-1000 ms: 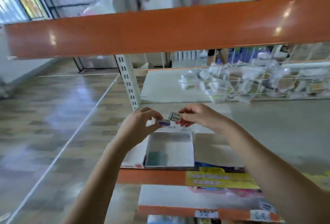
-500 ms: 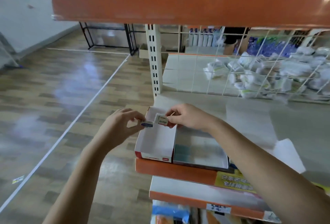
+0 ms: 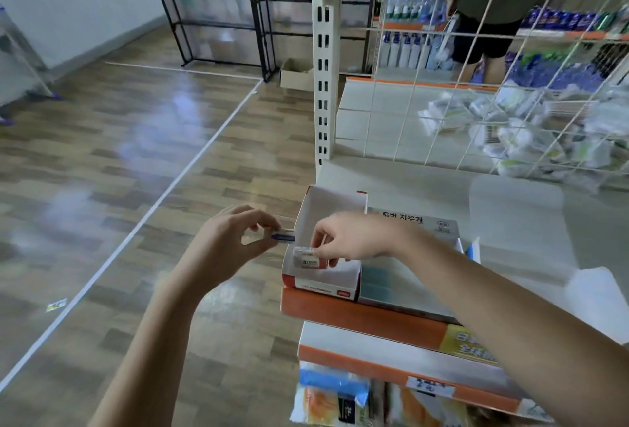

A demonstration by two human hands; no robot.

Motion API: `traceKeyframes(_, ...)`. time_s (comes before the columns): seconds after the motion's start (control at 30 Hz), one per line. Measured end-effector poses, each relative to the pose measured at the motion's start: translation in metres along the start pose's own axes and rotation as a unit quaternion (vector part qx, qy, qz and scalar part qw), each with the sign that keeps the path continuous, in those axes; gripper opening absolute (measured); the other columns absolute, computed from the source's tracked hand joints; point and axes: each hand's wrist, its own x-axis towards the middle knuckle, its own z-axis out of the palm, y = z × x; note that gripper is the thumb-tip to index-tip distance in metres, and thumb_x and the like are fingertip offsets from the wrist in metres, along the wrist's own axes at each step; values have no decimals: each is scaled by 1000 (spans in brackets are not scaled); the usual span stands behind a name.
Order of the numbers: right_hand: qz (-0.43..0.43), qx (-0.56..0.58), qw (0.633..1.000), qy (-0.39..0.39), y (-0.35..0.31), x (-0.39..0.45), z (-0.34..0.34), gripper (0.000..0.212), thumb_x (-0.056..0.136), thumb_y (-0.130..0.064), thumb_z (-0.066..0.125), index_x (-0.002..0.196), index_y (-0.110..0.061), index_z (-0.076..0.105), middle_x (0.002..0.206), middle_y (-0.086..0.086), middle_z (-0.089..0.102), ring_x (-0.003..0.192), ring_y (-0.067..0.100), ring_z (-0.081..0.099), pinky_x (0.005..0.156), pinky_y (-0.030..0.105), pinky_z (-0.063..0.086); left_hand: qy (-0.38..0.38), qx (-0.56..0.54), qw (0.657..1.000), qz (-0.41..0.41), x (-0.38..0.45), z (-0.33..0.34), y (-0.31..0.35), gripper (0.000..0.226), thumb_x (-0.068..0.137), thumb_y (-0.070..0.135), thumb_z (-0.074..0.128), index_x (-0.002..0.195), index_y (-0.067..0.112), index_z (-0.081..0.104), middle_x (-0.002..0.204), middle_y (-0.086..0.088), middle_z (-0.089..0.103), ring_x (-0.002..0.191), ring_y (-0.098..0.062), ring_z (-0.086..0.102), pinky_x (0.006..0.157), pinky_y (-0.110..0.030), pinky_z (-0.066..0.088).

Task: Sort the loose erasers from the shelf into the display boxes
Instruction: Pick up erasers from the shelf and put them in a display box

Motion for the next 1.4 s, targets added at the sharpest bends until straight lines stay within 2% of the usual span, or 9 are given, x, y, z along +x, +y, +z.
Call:
traceKeyframes(0.13,5,-15,999,-37,-5,6,2,26,92,-17,46,105,-5,66,97,8,71,89,20,66,74,27,52,-2,-9,1000,-9,-4,3,1,18,75,25,75,90,32,68,86,18,61,82,-1,55,68,-22,47)
traceKeyframes(0.23,7,-11,999,-50,-7,10,2,26,92,-13,45,102,-1,67,97,8,71,73,11,62,67,20,51,-9,-6,1000,-6,-5,4,0,19,75,26,75,90,35,68,86,20,60,81,1,54,67,-20,45)
traceKeyframes(0.4,28,40,997,-54,-6,14,4,26,92,-10,45,105,0,66,89,4,71,74,14,65,71,20,53,-18,-16,1000,-12,-5,4,0,19,75,29,73,91,37,66,87,26,58,85,6,52,66,-8,39)
traceKeyframes(0.57,31,43,997,-47,-1,18,7,26,93,-16,49,110,-1,64,101,12,70,79,17,67,72,22,53,-26,-19,999,-18,-2,8,-3,18,75,34,71,92,36,67,88,26,59,84,5,54,69,-15,44)
traceKeyframes(0.77,18,46,997,-64,1,20,8,22,92,-13,54,109,-4,63,93,10,69,68,13,63,70,24,54,-30,-20,999,-12,-2,10,-5,19,73,36,72,90,38,67,86,26,59,84,4,54,66,-11,39)
traceKeyframes(0.93,4,49,997,-56,0,23,9,22,89,-12,58,110,-7,61,97,9,69,76,16,66,75,30,55,-34,-17,999,-13,-4,7,-3,20,72,45,63,90,38,67,86,28,58,89,6,51,66,-7,39)
traceKeyframes(1.03,2,27,999,-47,-1,26,11,18,87,-12,60,104,-7,64,91,7,71,76,15,67,79,33,56,-40,-19,999,-17,-4,7,-1,18,73,39,68,92,36,68,88,27,59,90,7,51,70,-5,39)
traceKeyframes(1.2,19,39,998,-40,0,28,15,18,86,-10,58,103,-7,66,95,9,72,75,14,68,80,35,57,-47,-29,998,-24,-6,8,-1,17,74,32,73,90,37,67,88,25,60,89,9,50,74,-3,36)
traceKeyframes(1.4,19,24,999,-26,0,25,17,15,86,-12,60,98,-12,68,92,10,72,81,23,69,73,34,56,-55,-27,998,-17,-6,9,2,20,74,47,60,91,38,66,87,28,58,89,9,50,69,-5,37)
